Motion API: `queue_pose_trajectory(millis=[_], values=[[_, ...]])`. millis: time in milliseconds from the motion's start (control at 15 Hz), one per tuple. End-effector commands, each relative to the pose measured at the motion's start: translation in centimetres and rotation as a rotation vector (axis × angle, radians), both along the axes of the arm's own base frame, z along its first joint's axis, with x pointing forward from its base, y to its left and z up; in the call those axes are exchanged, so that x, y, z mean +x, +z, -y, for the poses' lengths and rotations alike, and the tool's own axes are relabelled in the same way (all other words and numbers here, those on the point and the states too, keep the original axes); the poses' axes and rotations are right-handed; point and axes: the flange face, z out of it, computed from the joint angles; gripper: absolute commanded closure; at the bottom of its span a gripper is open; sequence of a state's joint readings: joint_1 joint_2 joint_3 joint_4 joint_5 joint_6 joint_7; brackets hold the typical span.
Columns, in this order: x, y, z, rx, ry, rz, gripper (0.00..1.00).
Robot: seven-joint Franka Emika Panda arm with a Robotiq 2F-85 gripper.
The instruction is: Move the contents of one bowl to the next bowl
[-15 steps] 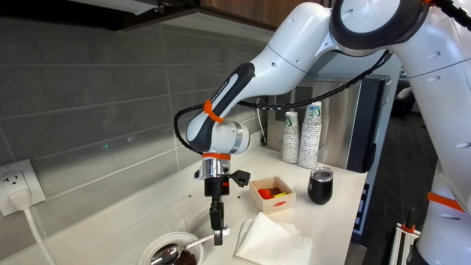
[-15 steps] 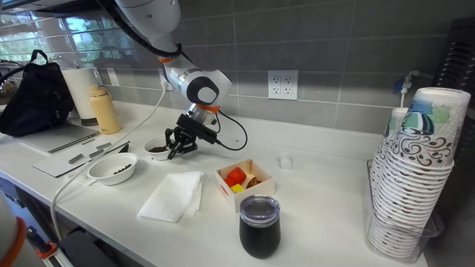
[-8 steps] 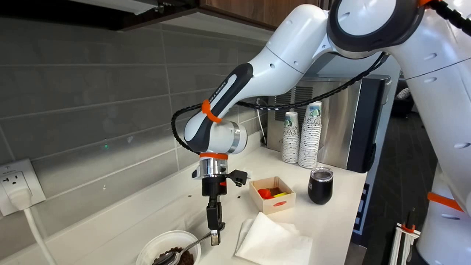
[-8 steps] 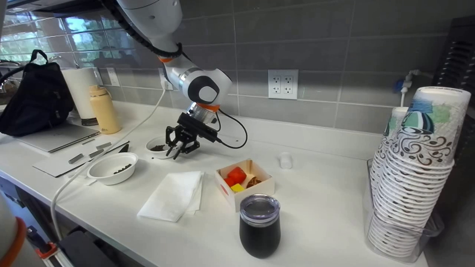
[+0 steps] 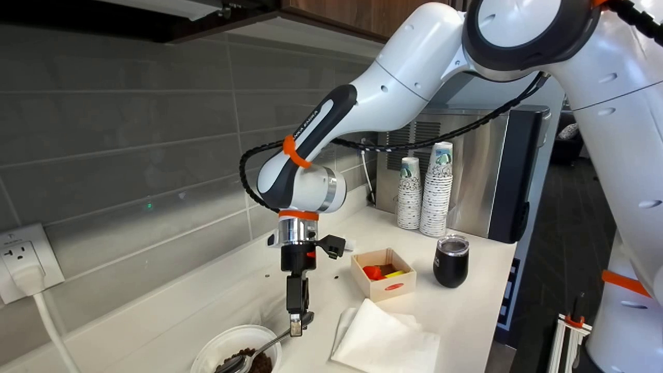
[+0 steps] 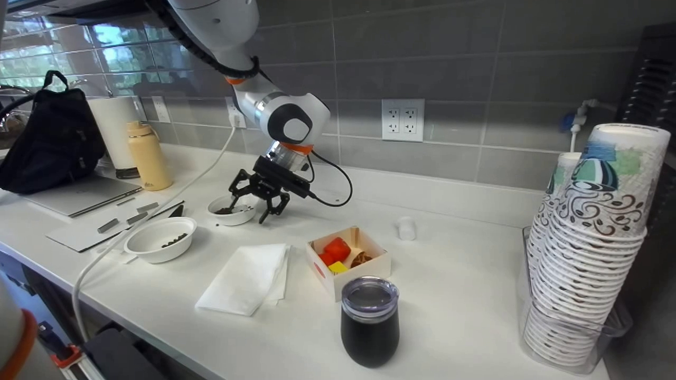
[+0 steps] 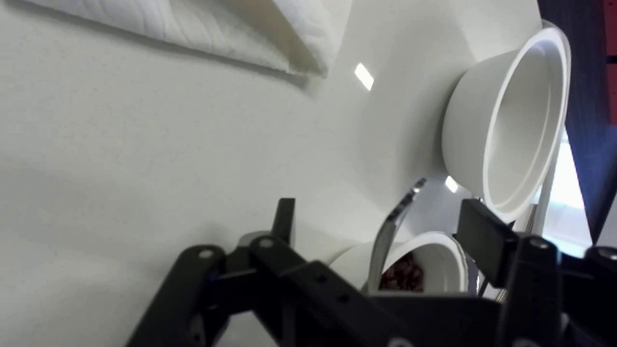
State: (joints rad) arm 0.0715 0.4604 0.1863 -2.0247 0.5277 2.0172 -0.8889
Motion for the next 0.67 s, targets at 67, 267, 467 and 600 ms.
queue_pose_trajectory(millis=[67, 267, 467, 600], values=[[-1.3, 3.2, 1.0, -0.011, 0.001, 0.051, 0.0], [-2.9, 5.4, 1.6, -0.024, -0.009, 0.102, 0.0], [-5.4, 7.1, 2.6, -0.039, -0.033, 0.133, 0.0], [-7.2, 7.9, 3.5, -0.055, -0.062, 0.158, 0.0]])
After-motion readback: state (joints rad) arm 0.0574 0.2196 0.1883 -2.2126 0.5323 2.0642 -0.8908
